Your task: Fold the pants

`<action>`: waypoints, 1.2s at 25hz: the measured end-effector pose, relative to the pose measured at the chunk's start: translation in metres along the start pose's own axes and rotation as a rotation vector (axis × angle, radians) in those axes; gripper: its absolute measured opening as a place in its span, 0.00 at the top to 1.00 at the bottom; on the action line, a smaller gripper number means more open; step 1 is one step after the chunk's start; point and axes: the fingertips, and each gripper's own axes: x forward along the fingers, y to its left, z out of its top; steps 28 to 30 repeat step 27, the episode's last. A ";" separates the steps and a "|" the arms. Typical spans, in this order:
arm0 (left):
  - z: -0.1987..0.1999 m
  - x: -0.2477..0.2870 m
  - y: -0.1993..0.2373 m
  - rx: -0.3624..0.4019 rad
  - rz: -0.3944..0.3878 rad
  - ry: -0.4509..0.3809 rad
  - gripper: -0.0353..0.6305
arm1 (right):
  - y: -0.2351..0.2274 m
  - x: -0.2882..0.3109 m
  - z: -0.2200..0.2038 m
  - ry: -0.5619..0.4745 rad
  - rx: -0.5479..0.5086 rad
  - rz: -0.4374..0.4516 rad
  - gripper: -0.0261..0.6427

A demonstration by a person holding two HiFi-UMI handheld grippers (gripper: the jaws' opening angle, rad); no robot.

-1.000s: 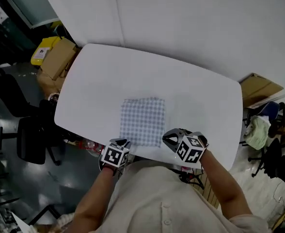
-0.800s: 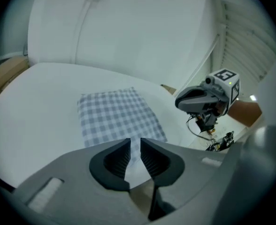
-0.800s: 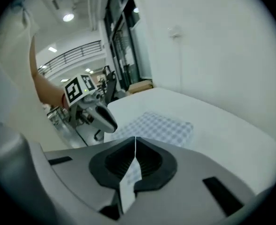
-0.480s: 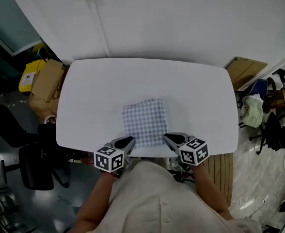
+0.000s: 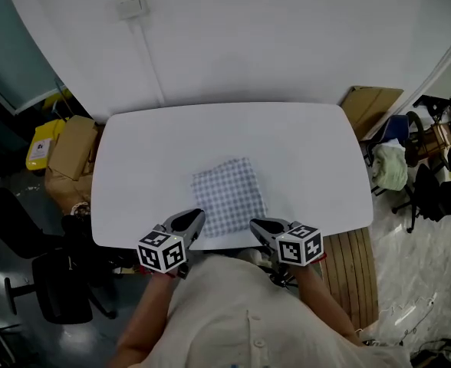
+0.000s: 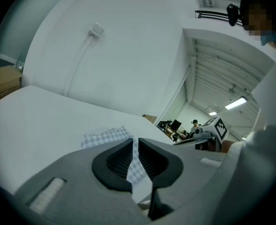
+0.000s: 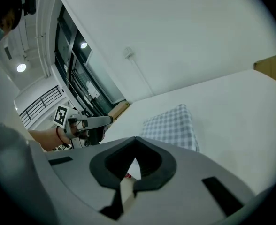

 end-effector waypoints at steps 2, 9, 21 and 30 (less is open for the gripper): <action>-0.003 -0.002 -0.006 0.010 -0.017 0.009 0.88 | 0.004 -0.001 -0.002 -0.004 -0.003 -0.013 0.94; -0.006 -0.012 -0.004 -0.001 -0.043 0.018 0.88 | 0.007 0.000 -0.006 0.001 0.014 -0.024 0.94; -0.005 -0.012 0.004 -0.082 -0.059 -0.014 0.88 | 0.009 -0.001 -0.002 0.013 0.005 -0.050 0.94; -0.006 -0.020 0.017 -0.150 -0.052 -0.047 0.88 | 0.015 0.001 -0.002 0.008 0.020 -0.049 0.94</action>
